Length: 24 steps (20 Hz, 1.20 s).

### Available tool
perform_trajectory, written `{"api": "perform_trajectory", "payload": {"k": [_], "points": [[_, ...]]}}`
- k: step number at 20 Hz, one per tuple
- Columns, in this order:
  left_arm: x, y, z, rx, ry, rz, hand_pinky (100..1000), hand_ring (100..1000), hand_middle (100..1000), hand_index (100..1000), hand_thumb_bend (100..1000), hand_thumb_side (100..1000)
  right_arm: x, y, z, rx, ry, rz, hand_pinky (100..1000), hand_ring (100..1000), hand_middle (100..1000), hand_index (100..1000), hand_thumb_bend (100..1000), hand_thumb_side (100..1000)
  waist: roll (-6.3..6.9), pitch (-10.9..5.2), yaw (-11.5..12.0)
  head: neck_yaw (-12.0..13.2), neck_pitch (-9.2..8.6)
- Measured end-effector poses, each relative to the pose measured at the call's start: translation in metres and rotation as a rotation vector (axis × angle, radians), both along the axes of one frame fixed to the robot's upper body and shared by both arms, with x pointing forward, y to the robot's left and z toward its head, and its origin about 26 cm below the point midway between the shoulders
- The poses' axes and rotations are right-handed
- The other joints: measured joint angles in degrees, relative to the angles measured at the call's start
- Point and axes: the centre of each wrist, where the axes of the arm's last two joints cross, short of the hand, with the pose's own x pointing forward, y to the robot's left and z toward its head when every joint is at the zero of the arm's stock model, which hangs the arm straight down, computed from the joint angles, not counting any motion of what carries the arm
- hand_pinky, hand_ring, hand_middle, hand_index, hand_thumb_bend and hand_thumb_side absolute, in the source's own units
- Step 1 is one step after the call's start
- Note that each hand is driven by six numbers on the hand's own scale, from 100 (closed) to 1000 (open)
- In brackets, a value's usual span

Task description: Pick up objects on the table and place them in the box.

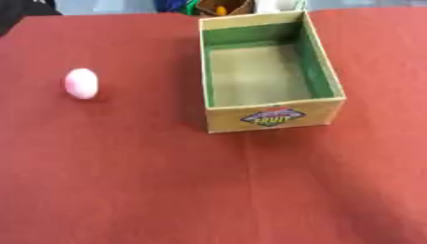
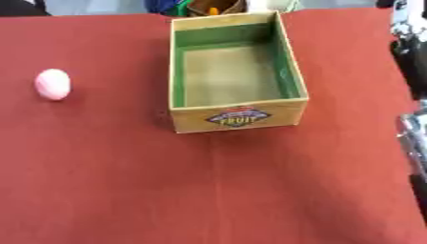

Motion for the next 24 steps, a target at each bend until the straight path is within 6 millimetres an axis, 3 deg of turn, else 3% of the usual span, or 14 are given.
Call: {"api": "perform_trajectory", "payload": {"k": [2, 11, 17, 19, 20, 22, 24], "points": [[0.01, -0.001, 0.0, 0.024, 0.058, 0.004, 579, 660, 626, 851, 269, 952, 0.0, 0.001, 0.0, -0.002, 0.002, 0.005, 537, 642, 587, 786, 100, 524, 0.03, 0.0, -0.02, 0.0, -0.16], [0.048, -0.003, -0.021, 0.133, 0.336, 0.053, 597, 742, 722, 904, 306, 967, 0.0, 0.003, 0.0, -0.008, 0.008, 0.02, 537, 643, 587, 786, 100, 524, 0.06, 0.07, -0.69, 0.07, -0.98], [0.061, 0.004, -0.038, 0.21, 0.517, 0.131, 601, 776, 759, 920, 460, 939, 0.0, 0.003, 0.0, -0.009, 0.01, 0.021, 537, 643, 587, 786, 100, 524, 0.08, 0.07, -0.9, 0.1, -1.36], [0.063, 0.006, -0.041, 0.224, 0.556, 0.147, 609, 786, 767, 925, 581, 976, 0.0, 0.003, 0.0, -0.009, 0.011, 0.02, 537, 643, 587, 786, 100, 524, 0.08, 0.07, -0.87, 0.1, -1.4], [0.064, 0.007, -0.043, 0.227, 0.576, 0.154, 612, 791, 772, 929, 690, 1000, 0.0, 0.003, 0.0, -0.009, 0.011, 0.02, 537, 643, 587, 785, 100, 524, 0.08, 0.07, -0.86, 0.1, -1.4], [0.066, 0.009, -0.046, 0.227, 0.617, 0.176, 611, 793, 773, 933, 784, 1000, 0.0, 0.003, 0.0, -0.009, 0.012, 0.02, 537, 643, 587, 785, 100, 524, 0.08, 0.07, -0.85, 0.1, -1.4], [0.067, 0.012, -0.048, 0.225, 0.666, 0.204, 610, 791, 767, 928, 811, 1000, 0.0, 0.003, 0.0, -0.009, 0.012, 0.02, 536, 643, 586, 785, 100, 522, 0.08, 0.07, -0.85, 0.11, -1.41]]}}
